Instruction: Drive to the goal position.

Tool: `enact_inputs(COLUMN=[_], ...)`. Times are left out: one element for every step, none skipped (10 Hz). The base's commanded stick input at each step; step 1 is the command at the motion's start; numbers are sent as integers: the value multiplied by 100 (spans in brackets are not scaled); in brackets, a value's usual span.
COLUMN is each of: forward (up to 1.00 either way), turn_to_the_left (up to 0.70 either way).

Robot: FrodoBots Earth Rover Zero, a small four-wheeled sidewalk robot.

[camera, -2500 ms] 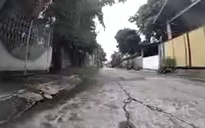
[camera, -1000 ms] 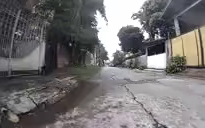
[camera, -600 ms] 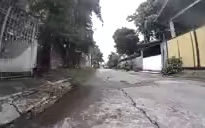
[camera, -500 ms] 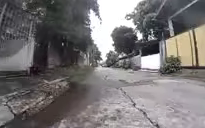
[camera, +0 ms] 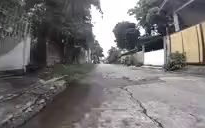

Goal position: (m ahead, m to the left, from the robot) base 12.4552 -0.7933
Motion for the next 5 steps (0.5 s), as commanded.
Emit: enact_inputs(forward=[70, 70, 70, 70, 70], turn_to_the_left=[-24, -35, -35, -35, -35])
